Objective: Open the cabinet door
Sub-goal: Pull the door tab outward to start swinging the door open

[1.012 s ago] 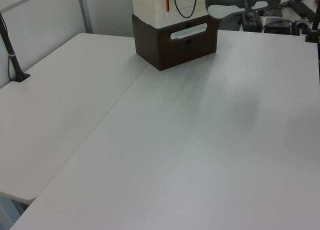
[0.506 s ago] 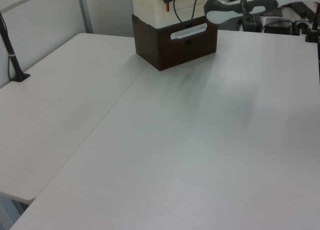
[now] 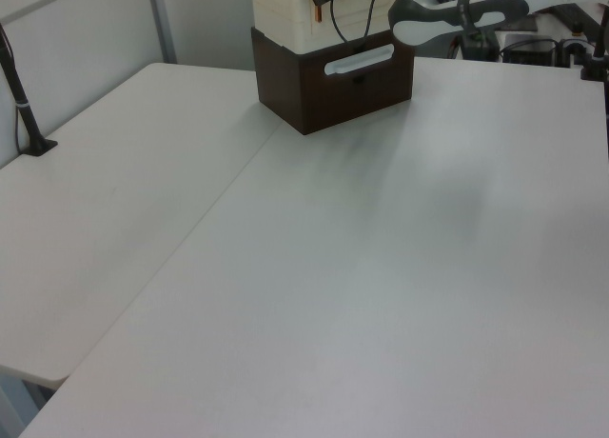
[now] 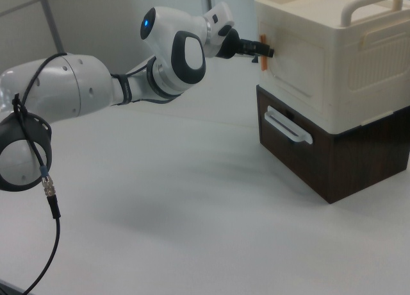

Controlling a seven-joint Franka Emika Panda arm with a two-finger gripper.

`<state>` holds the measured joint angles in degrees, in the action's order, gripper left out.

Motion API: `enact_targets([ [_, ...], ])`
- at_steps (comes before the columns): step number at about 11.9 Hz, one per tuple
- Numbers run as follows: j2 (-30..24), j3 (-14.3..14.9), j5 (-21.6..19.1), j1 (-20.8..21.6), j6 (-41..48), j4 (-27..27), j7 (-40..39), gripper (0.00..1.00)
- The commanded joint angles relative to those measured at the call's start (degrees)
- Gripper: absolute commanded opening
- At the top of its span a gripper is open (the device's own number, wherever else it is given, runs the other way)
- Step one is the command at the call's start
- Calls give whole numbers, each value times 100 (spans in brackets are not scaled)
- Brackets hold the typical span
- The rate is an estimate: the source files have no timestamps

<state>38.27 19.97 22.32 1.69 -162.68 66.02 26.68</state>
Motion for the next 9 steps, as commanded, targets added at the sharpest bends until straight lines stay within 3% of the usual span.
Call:
enact_targets([
  [1,102,86,159,-72,-140,-142,206,39],
  [3,102,86,168,-134,-281,-115,189,31],
  [9,-3,50,150,-90,-290,-54,206,18],
])
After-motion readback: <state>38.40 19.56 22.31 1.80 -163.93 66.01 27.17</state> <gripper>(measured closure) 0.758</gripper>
